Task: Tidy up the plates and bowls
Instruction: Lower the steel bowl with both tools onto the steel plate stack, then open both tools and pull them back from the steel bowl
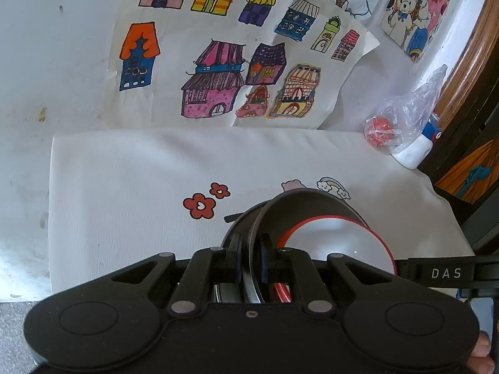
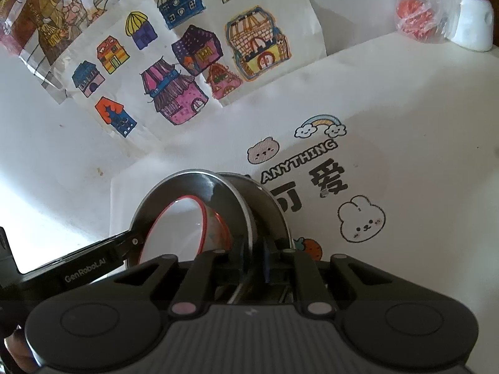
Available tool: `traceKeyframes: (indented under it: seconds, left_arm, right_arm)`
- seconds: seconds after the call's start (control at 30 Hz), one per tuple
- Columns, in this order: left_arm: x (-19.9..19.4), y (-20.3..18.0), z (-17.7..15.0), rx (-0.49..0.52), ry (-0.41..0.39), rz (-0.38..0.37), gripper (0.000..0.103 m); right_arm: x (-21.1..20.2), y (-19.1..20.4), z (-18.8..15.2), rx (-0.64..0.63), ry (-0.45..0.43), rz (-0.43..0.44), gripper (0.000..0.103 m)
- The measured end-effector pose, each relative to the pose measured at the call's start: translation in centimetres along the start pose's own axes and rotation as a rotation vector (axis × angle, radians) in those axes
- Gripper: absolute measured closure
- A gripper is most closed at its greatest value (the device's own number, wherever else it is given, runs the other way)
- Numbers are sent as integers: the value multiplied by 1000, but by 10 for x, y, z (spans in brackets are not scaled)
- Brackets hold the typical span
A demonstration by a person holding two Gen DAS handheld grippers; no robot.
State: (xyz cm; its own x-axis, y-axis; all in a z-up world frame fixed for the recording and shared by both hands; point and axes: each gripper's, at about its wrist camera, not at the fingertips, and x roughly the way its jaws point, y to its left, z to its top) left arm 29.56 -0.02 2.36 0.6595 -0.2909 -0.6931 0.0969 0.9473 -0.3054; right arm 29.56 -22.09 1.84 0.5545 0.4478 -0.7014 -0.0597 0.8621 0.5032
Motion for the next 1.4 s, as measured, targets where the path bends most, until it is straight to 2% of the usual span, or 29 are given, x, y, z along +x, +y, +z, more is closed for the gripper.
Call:
traceKeyframes:
  seconds: [0.2, 0.33, 0.43, 0.5, 0.6, 0.67, 0.93, 1.1, 1.27, 1.4]
  left_arm:
    - [-3, 2, -3, -6, -15, 15, 88]
    - [-8, 3, -2, -11, -31, 18, 83]
    - [-14, 4, -3, -15, -57, 48, 66]
    - [-17, 8, -3, -32, -62, 43, 62]
    - [-24, 11, -4, -45, -75, 39, 53]
    - [-28, 11, -5, -52, -87, 24, 40]
    - [-45, 5, -12, -41, -132, 20, 27]
    - [-62, 2, -19, -22, -177, 15, 16]
    - [-79, 1, -28, -3, -223, 20, 7]
    - [-93, 1, -36, 6, -257, 20, 4]
  right_arm:
    - [-9, -1, -3, -15, -49, -10, 76]
    - [-14, -1, -6, -22, -66, -12, 73]
    - [-19, -2, -9, -24, -78, -15, 69]
    - [-23, -3, -12, -29, -110, -41, 48]
    - [-29, -6, -15, -9, -129, -34, 44]
    - [-33, -8, -18, -6, -138, -33, 41]
    - [-57, -4, -32, -36, -219, -19, 30]
    - [-74, 3, -47, -88, -308, -31, 18]
    - [-90, 9, -64, -119, -380, -35, 11]
    - [-104, 11, -78, -138, -443, -44, 2]
